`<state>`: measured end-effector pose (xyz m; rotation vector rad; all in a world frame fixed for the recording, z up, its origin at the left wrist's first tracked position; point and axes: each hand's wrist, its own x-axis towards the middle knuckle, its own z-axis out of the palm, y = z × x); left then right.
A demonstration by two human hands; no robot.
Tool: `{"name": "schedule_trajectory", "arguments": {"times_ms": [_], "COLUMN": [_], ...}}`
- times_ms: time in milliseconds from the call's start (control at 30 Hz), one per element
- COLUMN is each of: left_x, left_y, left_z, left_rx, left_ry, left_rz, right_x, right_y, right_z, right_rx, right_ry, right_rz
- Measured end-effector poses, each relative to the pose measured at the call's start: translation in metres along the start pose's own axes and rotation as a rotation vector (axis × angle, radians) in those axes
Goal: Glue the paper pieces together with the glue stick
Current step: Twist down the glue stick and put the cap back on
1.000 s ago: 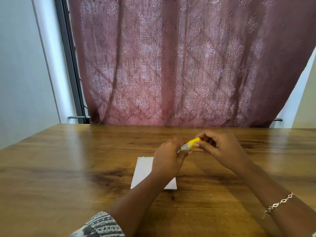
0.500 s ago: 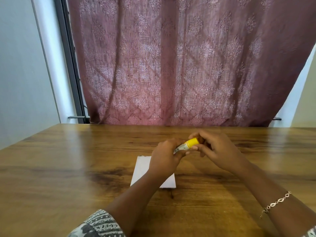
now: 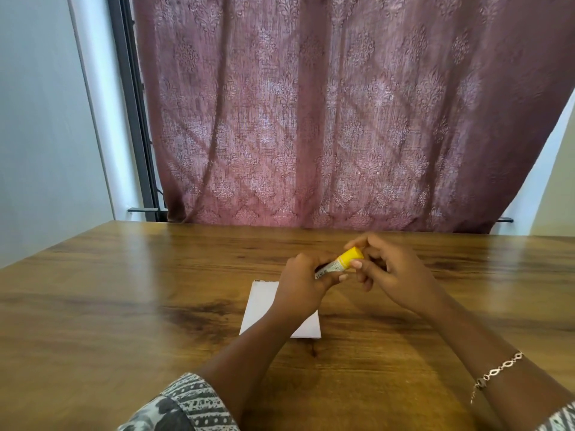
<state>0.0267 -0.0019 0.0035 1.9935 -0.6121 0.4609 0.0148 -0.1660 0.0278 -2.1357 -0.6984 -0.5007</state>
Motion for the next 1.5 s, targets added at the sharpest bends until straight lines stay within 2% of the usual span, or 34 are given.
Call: {"name": "schedule_trajectory", "arguments": {"times_ms": [167,300,400,500,567,667,800,900,1167,1400,1500], "left_x": [-0.003,-0.005,-0.003,-0.004,-0.005,-0.004,0.0,-0.002,-0.004,-0.005,-0.004], "left_y": [0.005,0.01,0.008,0.006,0.008,0.009,-0.003,-0.01,-0.016,-0.017,-0.018], "left_z": [0.0,0.006,0.007,0.005,0.003,-0.001,-0.013,-0.019,-0.014,-0.014,-0.014], "left_rx": [0.02,-0.054,-0.077,-0.118,-0.146,-0.031,0.498,0.678,0.759,0.749,0.749], "left_ry": [0.022,0.063,0.113,0.101,0.075,-0.018,-0.152,-0.217,-0.323,-0.339,-0.32], "left_rz": [0.02,0.018,0.022,0.005,-0.015,-0.021,-0.106,-0.175,-0.231,-0.251,-0.259], "right_x": [-0.001,-0.003,-0.001,0.0,-0.001,-0.001,0.001,-0.001,-0.001,-0.002,-0.002], "right_y": [-0.002,-0.006,-0.007,-0.008,-0.005,-0.005,0.009,0.017,0.018,0.012,0.009], "right_z": [0.002,0.004,0.009,0.016,0.022,0.022,0.01,0.008,0.012,0.01,0.006], "right_rx": [-0.099,-0.22,-0.022,0.309,0.343,0.386,0.08,-0.053,-0.141,-0.13,-0.241], "right_ry": [0.035,0.166,0.205,0.086,0.059,0.167,0.267,0.227,0.122,0.045,-0.018], "right_rz": [-0.013,-0.01,0.027,0.129,0.16,0.214,0.253,0.325,0.371,0.376,0.351]}}
